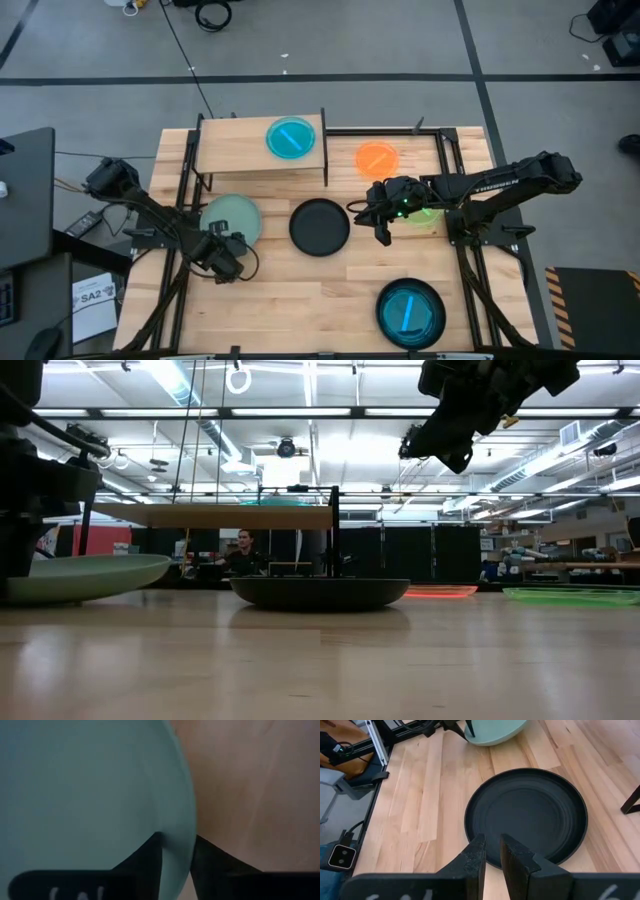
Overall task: Place and stack plates onto a shelf
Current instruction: Put the light blue plate on the shelf
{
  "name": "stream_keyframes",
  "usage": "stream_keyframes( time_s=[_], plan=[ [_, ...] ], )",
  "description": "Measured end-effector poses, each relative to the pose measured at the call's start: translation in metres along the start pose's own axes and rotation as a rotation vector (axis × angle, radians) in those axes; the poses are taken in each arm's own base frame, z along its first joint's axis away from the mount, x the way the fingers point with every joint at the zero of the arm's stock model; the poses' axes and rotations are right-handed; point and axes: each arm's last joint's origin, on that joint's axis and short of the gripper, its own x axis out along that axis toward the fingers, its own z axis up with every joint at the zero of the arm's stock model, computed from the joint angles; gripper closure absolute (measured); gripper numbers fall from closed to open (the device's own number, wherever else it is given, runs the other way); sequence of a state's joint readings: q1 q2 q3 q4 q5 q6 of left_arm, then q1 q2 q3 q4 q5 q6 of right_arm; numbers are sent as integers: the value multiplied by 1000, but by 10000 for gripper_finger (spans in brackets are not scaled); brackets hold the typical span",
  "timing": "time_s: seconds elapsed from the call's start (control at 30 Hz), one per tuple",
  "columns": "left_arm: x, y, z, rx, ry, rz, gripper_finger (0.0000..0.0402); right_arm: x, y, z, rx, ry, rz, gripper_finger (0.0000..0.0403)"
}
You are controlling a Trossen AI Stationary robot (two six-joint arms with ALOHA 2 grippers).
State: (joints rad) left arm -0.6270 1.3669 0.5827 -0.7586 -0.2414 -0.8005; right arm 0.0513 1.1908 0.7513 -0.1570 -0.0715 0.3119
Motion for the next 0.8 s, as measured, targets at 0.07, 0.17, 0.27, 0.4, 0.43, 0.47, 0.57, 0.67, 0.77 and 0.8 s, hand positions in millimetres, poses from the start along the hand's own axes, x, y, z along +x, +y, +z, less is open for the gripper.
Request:
stream_keyframes(
  time_s=[0.07, 0.17, 0.27, 0.4, 0.43, 0.47, 0.57, 0.67, 0.77, 0.8],
  plan=[
    [0, 0, 0, 0, -1, -1, 328, 0, 0, 0, 0, 0, 0, 341],
    [-2, 0, 1, 1, -2, 1, 344, 0, 0, 0, 0, 0, 0, 341],
    [-7, -1, 4, 6, 14, 9, 358, 0, 0, 0, 0, 0, 1, 341],
    [-19, -3, 9, 11, 31, 15, 375, 0, 0, 0, 0, 0, 1, 341],
    [-22, -4, 11, 11, 31, 16, 379, 0, 0, 0, 0, 0, 1, 341],
    [-25, -5, 13, 11, 30, 15, 381, 0, 0, 0, 0, 0, 0, 341],
    [-35, -7, 18, 7, 30, 7, 385, 0, 0, 0, 0, 0, 0, 341],
    [-44, -9, 23, 3, 23, -7, 385, 0, 0, 0, 0, 0, 0, 341],
    [-53, -11, 28, -2, 10, -20, 386, 0, 0, 0, 0, 0, 1, 341],
    [-56, -12, 30, -3, 4, -24, 386, 0, 0, 0, 0, 0, 0, 341]
  ],
)
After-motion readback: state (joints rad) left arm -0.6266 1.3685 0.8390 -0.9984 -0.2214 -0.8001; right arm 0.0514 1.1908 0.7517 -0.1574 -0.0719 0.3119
